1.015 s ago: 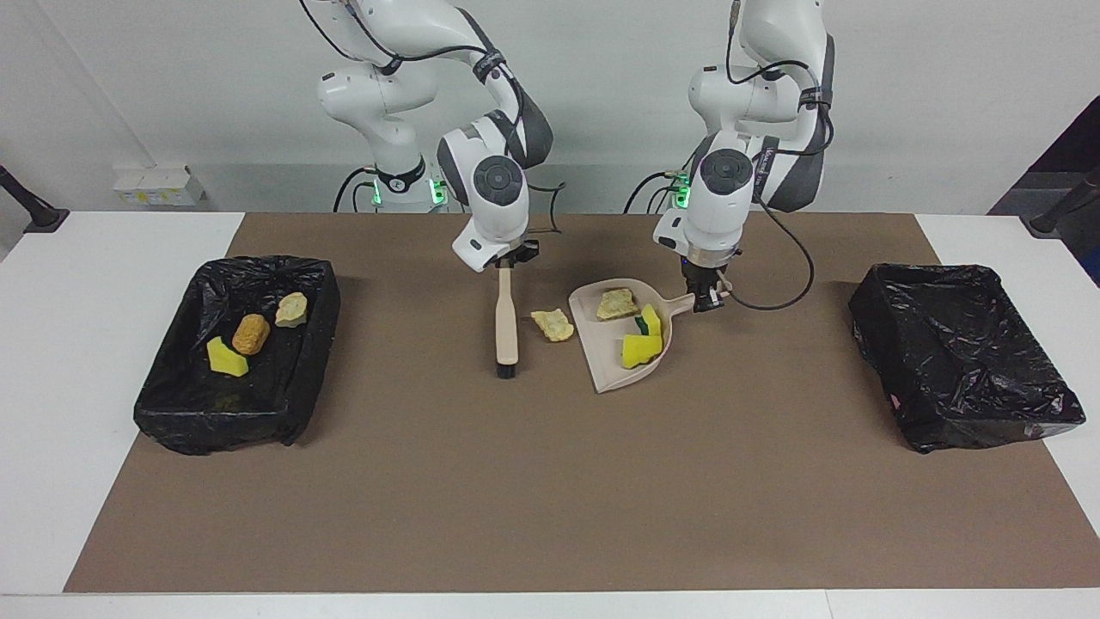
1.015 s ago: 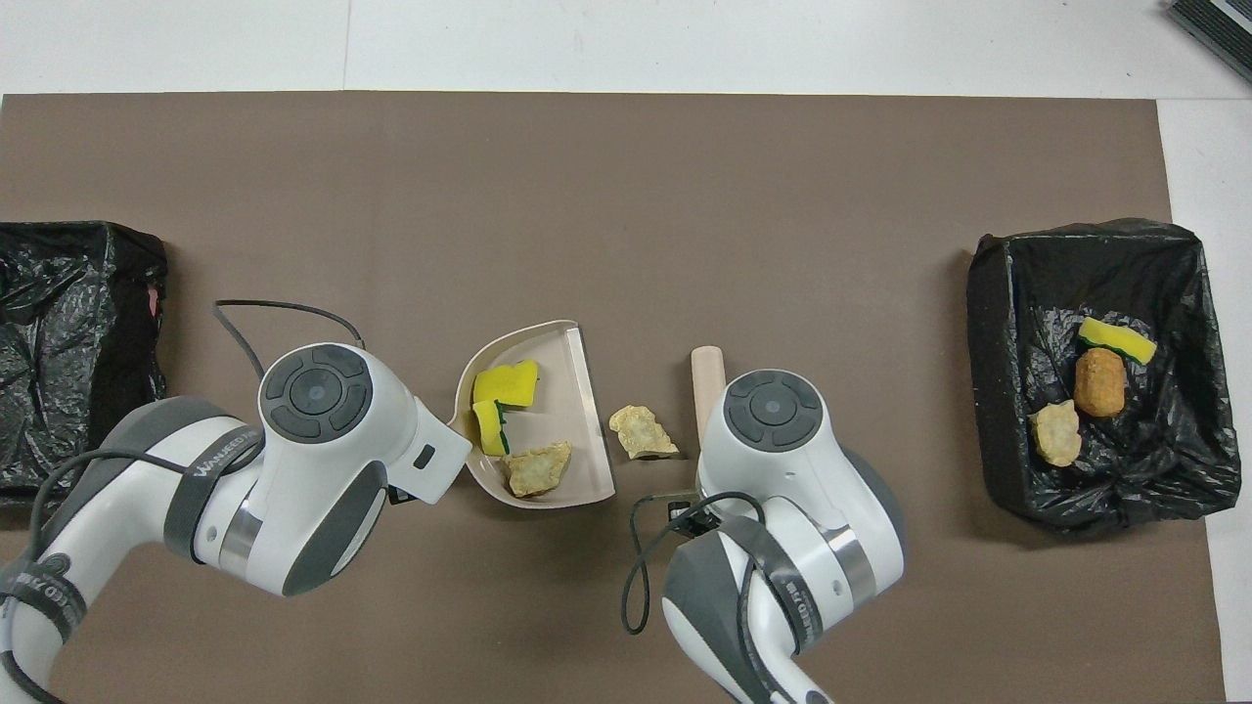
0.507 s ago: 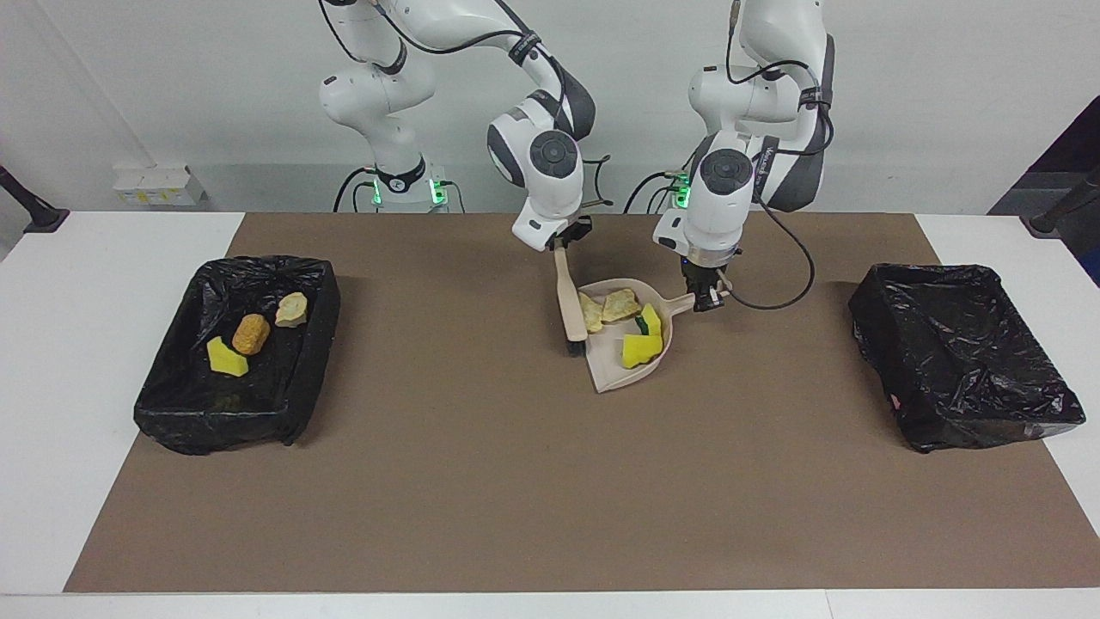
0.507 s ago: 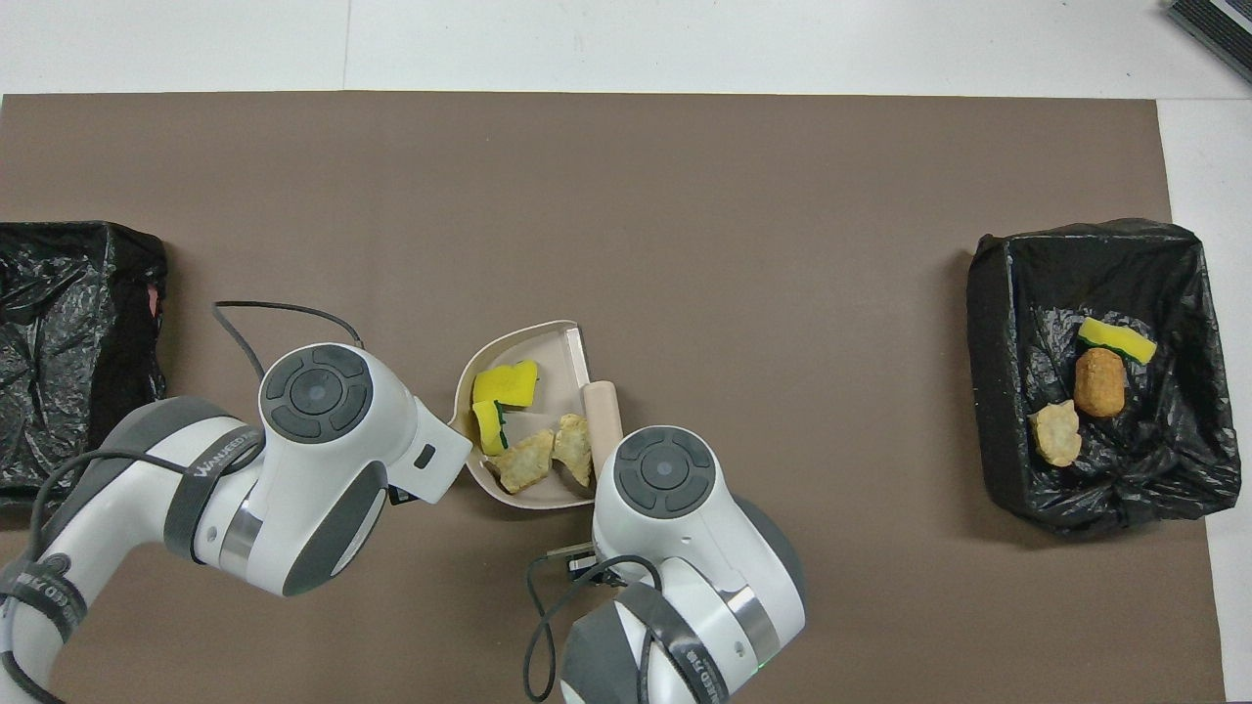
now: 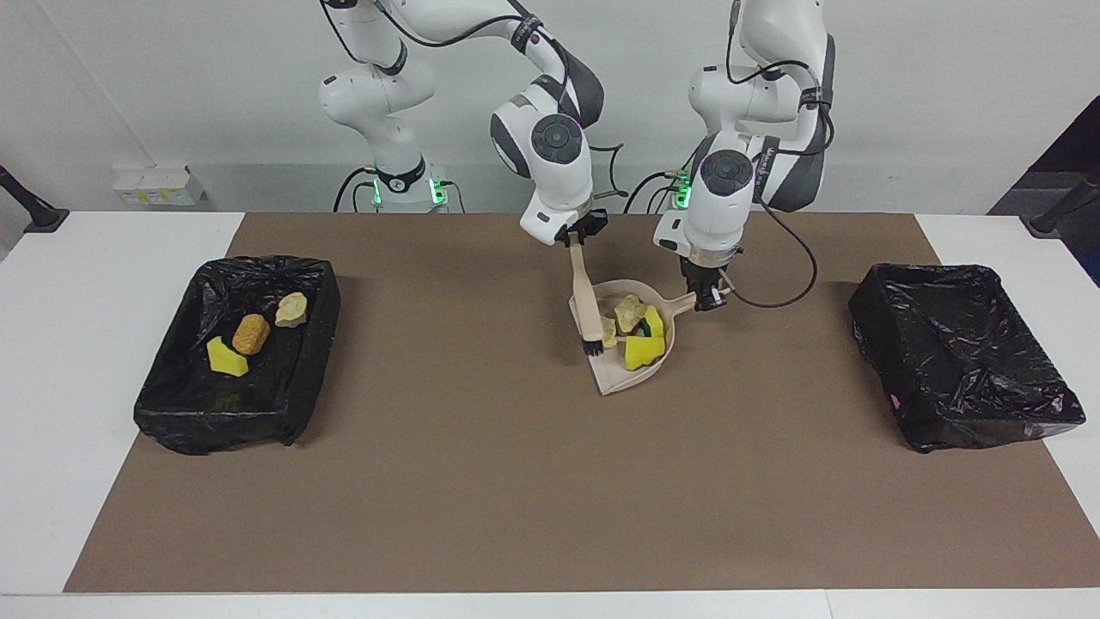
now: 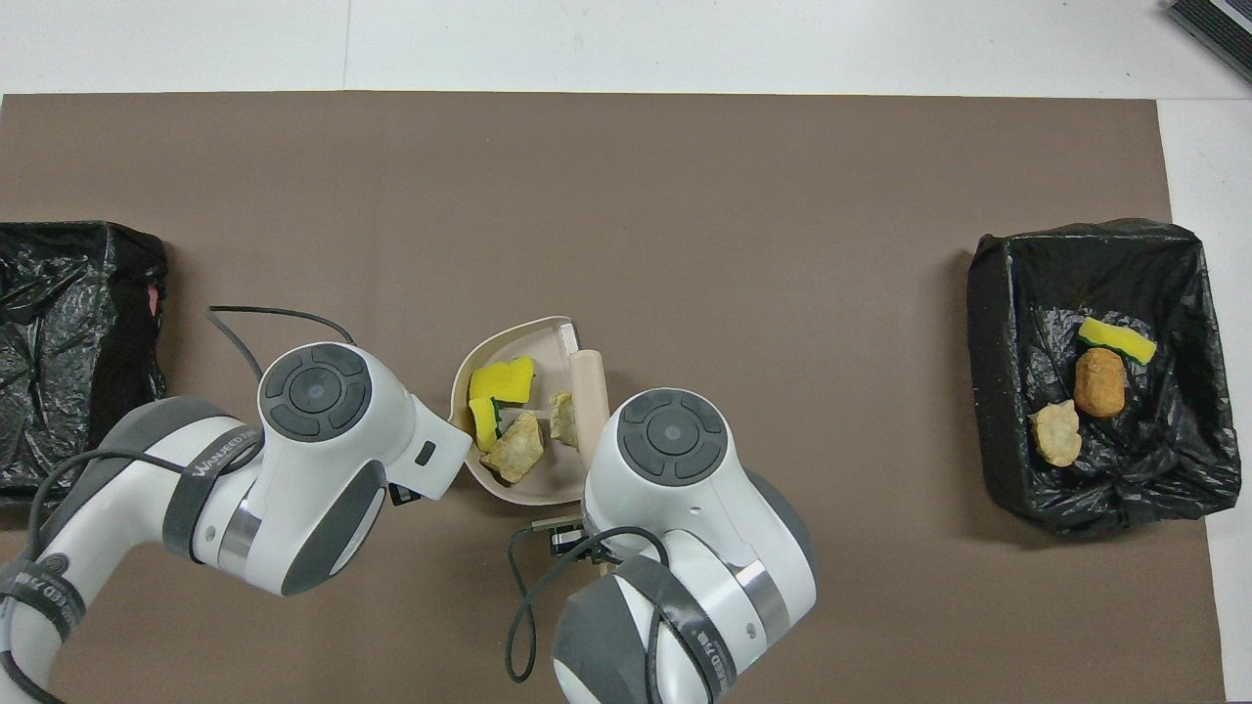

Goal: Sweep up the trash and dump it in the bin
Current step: 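Tip the dustpan over the near bin with the left gripper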

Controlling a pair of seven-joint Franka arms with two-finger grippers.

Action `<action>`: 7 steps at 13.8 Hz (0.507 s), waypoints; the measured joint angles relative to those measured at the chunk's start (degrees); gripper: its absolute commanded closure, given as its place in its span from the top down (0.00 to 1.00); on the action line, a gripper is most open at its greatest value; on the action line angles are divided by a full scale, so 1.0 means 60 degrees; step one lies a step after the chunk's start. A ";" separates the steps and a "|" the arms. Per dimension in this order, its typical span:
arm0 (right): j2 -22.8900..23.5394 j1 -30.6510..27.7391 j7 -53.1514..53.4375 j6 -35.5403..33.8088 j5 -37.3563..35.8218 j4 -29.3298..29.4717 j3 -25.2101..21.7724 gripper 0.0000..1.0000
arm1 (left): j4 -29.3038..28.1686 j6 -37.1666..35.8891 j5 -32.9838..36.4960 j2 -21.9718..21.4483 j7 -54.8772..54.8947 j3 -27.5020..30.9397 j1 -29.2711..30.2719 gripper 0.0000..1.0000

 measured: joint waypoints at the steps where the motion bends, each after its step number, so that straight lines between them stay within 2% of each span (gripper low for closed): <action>1: -0.0081 -0.0043 0.0000 -0.0149 0.0000 0.0011 -0.0004 0.00 | 0.0000 0.0000 -0.0056 0.0000 -0.0086 0.0015 0.0007 0.00; 7: -0.0363 -0.0194 0.0000 -0.0321 -0.0003 0.0112 -0.0032 0.00 | 0.0016 0.0011 -0.0462 -0.0035 -0.0681 0.0149 0.0224 0.00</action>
